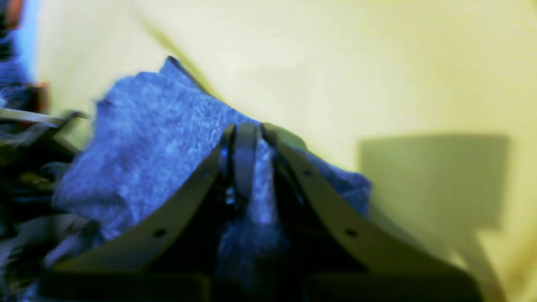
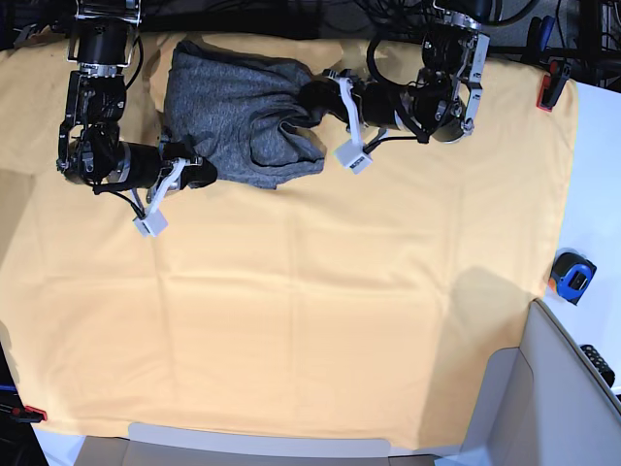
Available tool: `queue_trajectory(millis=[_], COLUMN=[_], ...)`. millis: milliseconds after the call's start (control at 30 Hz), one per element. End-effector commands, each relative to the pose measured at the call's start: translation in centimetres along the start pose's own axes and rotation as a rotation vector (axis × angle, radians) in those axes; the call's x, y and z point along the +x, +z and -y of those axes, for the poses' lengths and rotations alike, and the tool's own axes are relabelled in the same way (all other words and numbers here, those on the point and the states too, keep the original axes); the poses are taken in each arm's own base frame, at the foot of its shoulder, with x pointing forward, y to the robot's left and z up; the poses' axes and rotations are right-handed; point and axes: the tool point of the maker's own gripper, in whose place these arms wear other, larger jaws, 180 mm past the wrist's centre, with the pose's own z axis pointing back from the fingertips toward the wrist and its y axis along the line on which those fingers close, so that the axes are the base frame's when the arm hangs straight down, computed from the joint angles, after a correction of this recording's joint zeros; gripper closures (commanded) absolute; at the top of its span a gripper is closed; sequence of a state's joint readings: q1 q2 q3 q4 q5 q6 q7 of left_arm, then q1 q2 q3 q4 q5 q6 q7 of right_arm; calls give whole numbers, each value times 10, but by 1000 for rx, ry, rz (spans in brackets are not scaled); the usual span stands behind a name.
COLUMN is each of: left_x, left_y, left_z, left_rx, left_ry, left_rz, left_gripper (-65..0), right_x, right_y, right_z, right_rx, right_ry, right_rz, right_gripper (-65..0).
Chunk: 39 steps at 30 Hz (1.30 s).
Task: Fold the T-shirt properly
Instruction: 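Push the bundle's sides inward with both grippers to square it, then lift the left gripper off the bundle and press its side again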
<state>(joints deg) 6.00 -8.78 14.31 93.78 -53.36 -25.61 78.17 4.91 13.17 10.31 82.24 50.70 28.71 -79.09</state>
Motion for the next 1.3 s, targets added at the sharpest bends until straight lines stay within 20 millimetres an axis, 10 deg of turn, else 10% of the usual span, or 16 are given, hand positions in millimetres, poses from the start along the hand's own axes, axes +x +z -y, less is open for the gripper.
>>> queue_trajectory(millis=[0, 367, 933, 1267], left_x=[12, 64, 41, 41], left_y=[6, 15, 1, 34], left_z=[-8, -35, -24, -32], left_rx=[46, 107, 88, 157], left_ry=[-39, -80, -134, -166], left_rz=[8, 32, -86, -27], left_gripper=[0, 0, 0, -269], right_x=[16, 5, -4, -4], right_y=[11, 29, 32, 30], right_z=[-2, -8, -6, -4], right_rx=[-21, -144, -158, -172], right_ry=[40, 148, 152, 151], right_rz=[36, 36, 21, 15], right_gripper=[-20, 0, 0, 0])
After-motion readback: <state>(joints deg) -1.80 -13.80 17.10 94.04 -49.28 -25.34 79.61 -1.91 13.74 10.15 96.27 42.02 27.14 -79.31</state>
